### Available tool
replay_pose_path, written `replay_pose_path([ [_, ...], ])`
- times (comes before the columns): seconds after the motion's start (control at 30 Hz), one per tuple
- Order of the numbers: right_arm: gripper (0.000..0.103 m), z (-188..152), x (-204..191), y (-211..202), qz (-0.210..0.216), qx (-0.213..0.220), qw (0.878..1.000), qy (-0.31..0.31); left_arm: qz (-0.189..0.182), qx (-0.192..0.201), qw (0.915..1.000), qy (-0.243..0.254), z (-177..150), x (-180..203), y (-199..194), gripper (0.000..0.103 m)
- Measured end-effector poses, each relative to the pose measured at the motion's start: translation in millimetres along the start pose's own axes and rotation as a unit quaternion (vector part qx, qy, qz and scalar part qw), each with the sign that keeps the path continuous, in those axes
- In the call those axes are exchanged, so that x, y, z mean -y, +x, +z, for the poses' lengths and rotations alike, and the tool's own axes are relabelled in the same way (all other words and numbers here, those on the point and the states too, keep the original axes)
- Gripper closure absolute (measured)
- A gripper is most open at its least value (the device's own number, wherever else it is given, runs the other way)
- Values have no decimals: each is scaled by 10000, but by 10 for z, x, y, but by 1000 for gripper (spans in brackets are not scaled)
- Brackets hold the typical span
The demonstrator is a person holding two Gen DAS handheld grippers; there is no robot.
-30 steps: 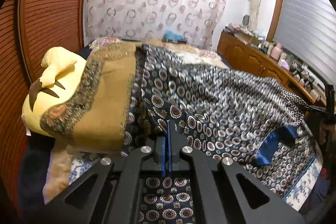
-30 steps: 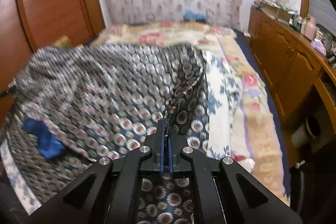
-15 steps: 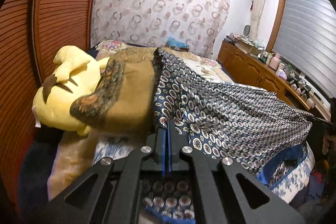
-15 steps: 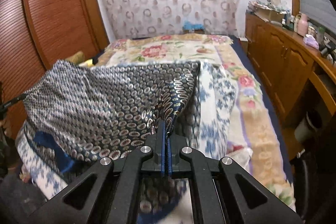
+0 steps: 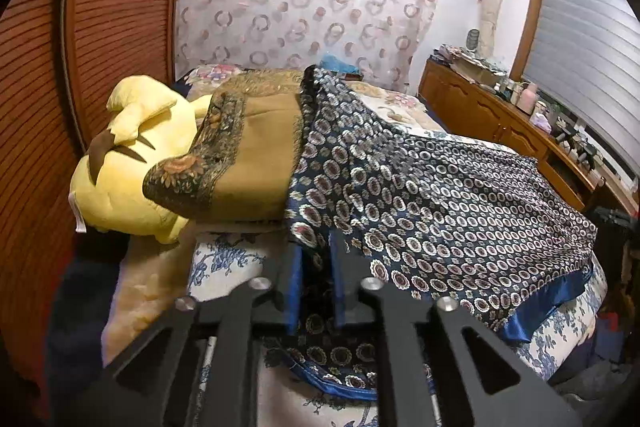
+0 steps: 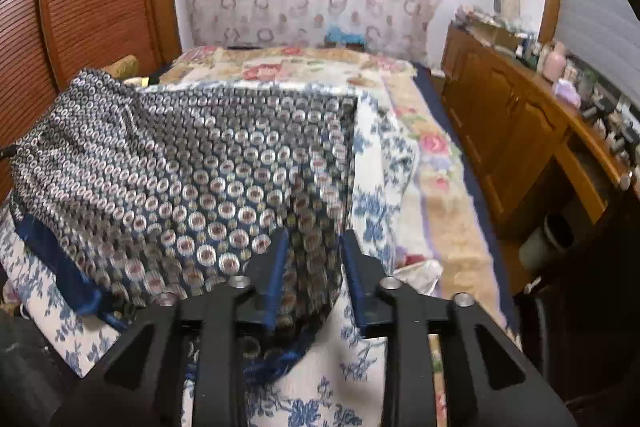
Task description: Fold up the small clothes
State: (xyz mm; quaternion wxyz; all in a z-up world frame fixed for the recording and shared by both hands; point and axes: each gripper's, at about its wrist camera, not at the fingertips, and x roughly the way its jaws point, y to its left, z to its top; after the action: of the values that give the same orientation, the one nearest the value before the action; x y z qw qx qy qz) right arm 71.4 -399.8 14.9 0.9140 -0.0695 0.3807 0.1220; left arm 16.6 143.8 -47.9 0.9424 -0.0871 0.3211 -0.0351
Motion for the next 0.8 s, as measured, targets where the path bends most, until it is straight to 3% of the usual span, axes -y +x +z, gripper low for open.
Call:
replay_pose_path([
  [0.03,57,41,-24,-21,-64,68,10000,-31,-7,26,10000,42,2,17,-23,79],
  [0.13,50,91,-107,-71,-81,238,9996,-149,-50,63,9999,145,15,66,-61,68],
  [0.33,48,142,-423,74,252,213,9988,-373,-78,51,9998,181,11,88,-79,54],
  [0.8,48,73,-1071,568,822,-220,9935,-760,256,95,9995,188,11,6,-210,50],
])
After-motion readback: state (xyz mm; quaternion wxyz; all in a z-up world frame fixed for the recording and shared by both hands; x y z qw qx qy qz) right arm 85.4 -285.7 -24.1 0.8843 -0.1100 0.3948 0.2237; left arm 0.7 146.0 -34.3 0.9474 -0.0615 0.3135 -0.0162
